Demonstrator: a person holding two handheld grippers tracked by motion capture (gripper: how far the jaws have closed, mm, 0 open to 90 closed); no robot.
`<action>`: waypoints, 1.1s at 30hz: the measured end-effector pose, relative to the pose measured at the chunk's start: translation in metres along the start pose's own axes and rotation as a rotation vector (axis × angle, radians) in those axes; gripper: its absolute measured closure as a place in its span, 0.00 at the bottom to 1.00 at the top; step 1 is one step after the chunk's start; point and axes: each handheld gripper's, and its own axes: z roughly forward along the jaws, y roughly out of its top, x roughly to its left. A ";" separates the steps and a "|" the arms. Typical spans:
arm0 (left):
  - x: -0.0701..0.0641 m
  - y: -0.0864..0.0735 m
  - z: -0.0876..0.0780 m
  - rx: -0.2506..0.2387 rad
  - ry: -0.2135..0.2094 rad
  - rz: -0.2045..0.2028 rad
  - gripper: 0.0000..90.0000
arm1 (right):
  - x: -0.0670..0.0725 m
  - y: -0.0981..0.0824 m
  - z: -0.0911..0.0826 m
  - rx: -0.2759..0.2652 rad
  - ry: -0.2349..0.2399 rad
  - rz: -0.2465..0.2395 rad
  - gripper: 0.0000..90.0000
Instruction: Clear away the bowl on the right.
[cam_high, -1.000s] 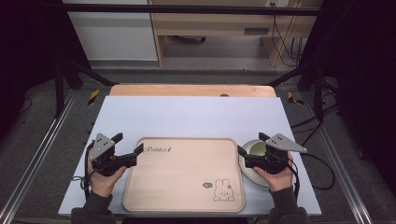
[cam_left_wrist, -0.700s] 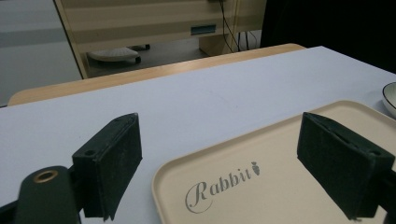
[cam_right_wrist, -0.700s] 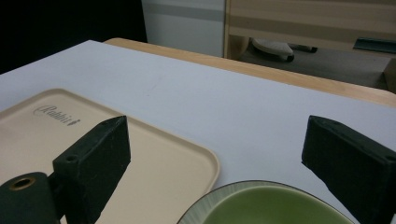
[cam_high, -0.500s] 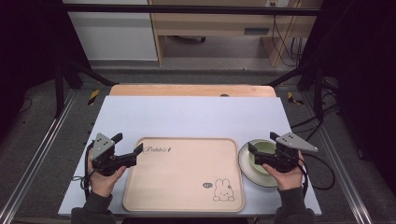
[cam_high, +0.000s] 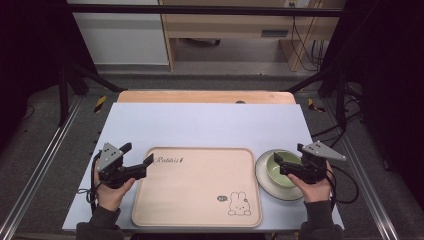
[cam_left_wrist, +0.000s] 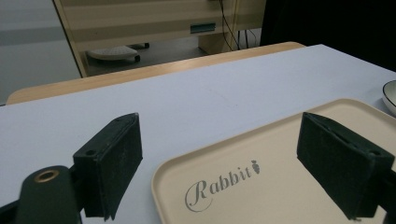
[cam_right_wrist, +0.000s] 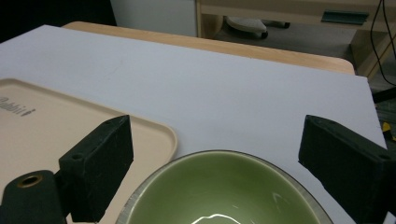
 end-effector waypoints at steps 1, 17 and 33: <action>0.000 0.000 0.000 0.000 0.000 0.001 0.15 | -0.002 -0.001 0.000 0.004 -0.011 -0.004 0.11; -0.001 0.000 0.001 0.000 0.000 -0.001 0.15 | -0.018 -0.011 0.008 0.125 -0.082 0.024 0.13; -0.001 -0.001 0.001 0.004 -0.001 0.002 0.15 | -0.029 -0.021 0.014 0.203 -0.124 0.041 0.18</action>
